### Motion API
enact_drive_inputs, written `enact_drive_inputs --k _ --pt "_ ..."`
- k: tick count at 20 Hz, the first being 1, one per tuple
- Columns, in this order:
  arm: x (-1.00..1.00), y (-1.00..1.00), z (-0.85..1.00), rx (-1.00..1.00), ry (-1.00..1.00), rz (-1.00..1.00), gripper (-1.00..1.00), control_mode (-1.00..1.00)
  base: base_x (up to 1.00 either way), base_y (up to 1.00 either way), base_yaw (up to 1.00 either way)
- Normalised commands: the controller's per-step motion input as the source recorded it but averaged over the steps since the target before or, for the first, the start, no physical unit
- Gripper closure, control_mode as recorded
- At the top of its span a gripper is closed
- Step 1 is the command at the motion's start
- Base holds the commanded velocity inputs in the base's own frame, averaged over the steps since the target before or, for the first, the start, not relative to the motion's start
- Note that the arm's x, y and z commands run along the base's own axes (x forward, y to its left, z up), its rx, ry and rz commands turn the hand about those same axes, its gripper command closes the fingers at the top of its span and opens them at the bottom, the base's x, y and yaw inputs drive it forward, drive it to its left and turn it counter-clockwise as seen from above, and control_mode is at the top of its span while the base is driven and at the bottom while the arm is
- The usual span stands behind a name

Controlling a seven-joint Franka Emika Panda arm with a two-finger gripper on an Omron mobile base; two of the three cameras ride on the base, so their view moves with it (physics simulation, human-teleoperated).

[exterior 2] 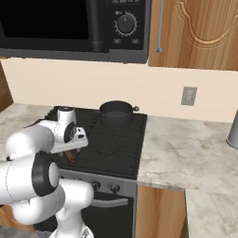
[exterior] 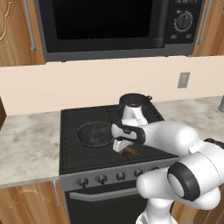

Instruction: Move the pot and pan from the stove into the sink.

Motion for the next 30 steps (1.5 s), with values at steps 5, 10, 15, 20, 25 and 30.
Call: enact_drive_inputs --k 5,10,15,20,25,30 --pt "0.0 0.0 -0.23 -0.06 0.0 0.0 -1.0 -1.0 0.0 0.0 0.0" --pt "0.0 0.0 -0.07 -0.01 0.0 0.0 1.0 -1.0 0.0 0.0 0.0" --pt "0.0 0.0 0.0 0.0 0.0 0.0 1.0 -1.0 0.0 0.0 0.0" --pt "0.0 0.0 0.26 0.0 0.04 0.0 1.0 -1.0 0.0 0.0 0.0" --pt "0.0 0.0 0.76 0.0 0.07 0.0 1.0 -1.0 0.0 0.0 0.0" --pt "-0.04 -0.11 0.78 0.0 0.05 0.0 1.0 -1.0 0.0 0.0 0.0"
